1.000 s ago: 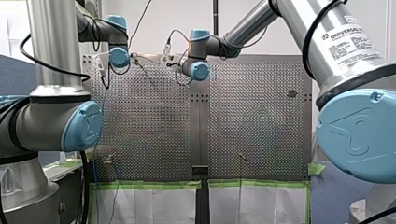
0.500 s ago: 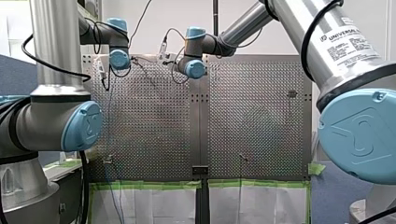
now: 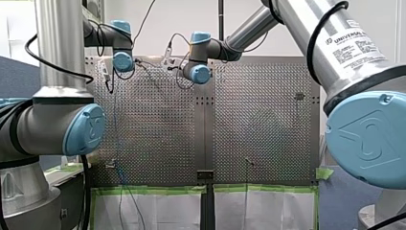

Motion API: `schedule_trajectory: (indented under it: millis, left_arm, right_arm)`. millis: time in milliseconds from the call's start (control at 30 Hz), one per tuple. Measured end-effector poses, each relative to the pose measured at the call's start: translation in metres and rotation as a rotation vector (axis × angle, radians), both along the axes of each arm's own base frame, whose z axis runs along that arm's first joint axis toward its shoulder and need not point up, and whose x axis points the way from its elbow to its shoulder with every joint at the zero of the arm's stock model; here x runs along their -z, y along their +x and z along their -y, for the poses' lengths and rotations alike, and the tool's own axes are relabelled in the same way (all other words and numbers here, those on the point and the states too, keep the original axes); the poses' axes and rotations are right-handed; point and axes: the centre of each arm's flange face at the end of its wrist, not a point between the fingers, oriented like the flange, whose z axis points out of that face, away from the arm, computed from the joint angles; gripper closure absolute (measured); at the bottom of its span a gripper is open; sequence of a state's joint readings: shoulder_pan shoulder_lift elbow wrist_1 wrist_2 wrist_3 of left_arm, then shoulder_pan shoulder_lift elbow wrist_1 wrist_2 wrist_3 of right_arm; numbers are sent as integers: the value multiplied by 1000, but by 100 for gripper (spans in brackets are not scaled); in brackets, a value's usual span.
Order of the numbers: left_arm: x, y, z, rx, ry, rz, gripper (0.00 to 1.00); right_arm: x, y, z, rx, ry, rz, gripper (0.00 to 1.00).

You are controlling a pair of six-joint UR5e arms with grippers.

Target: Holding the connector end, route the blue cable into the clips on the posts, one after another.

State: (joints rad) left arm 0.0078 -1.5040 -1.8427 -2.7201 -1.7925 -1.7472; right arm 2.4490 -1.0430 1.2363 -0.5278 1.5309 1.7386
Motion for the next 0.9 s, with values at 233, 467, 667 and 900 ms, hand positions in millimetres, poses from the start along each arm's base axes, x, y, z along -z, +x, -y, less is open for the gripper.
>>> schedule_trajectory:
  millis: [233, 467, 667, 900]
  left_arm:
    - [-3, 6, -6, 10, -14, 20, 100]
    - [-6, 11, -14, 13, -28, 34, 100]
    - [-4, 19, -21, 19, -40, 41, 100]
    - [-5, 26, -27, 40, -68, 65, 100]
  right_arm:
    - [0, 1, 3, -2, -3, 2, 100]
    - [1, 2, 4, -5, -4, 2, 100]
    - [7, 4, 7, -4, 0, -3, 100]
    - [11, 5, 15, 0, 1, -6, 100]
